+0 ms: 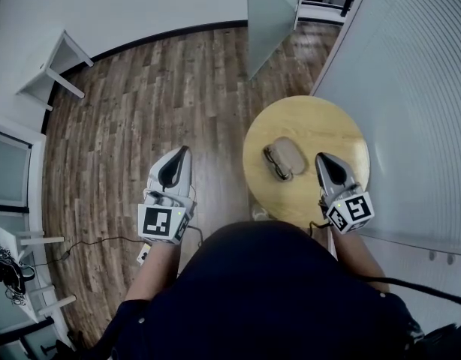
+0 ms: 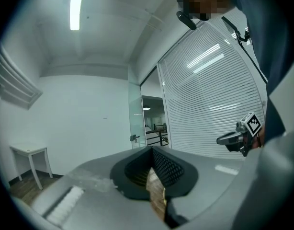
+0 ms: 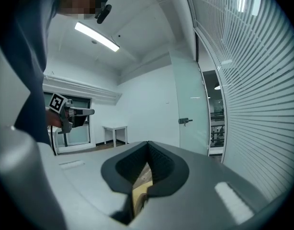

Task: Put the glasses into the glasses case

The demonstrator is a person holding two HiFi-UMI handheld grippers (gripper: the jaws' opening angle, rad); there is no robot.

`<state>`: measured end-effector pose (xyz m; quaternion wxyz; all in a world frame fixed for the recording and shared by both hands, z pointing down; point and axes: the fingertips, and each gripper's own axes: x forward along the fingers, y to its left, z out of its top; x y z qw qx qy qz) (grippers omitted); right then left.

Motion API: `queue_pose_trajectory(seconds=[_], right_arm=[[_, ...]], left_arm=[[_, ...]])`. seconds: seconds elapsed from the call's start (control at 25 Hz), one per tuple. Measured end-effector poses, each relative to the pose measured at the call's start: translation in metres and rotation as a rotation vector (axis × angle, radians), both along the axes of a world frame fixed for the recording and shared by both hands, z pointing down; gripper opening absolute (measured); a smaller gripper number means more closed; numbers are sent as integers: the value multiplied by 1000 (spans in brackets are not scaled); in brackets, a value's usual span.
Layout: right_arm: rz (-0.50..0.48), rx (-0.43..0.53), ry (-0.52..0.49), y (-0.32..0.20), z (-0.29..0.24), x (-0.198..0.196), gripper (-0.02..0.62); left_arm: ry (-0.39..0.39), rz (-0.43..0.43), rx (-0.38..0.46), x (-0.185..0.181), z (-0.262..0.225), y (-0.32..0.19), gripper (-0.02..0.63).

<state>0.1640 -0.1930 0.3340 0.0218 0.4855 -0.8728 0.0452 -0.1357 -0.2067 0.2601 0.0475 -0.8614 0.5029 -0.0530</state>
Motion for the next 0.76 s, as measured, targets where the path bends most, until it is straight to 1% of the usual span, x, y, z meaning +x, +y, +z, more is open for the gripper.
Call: queue_pose_trajectory(seconds=[0.16, 0.28, 0.36, 0.52, 0.76], right_arm=[[-7, -11, 9, 5, 3, -3, 9], [-7, -10, 0, 4, 1, -1, 8], [-7, -11, -3, 4, 1, -1, 8], [-7, -9, -8, 3, 1, -1, 8], [-12, 5, 9, -1, -7, -6, 9]], left_arm=[[-5, -9, -1, -5, 0, -1, 3], [13, -52, 2, -16, -4, -6, 3], [11, -66, 8, -20, -6, -7, 3], [-7, -63, 22, -20, -9, -7, 3], [-9, -74, 25, -27, -15, -10, 3]])
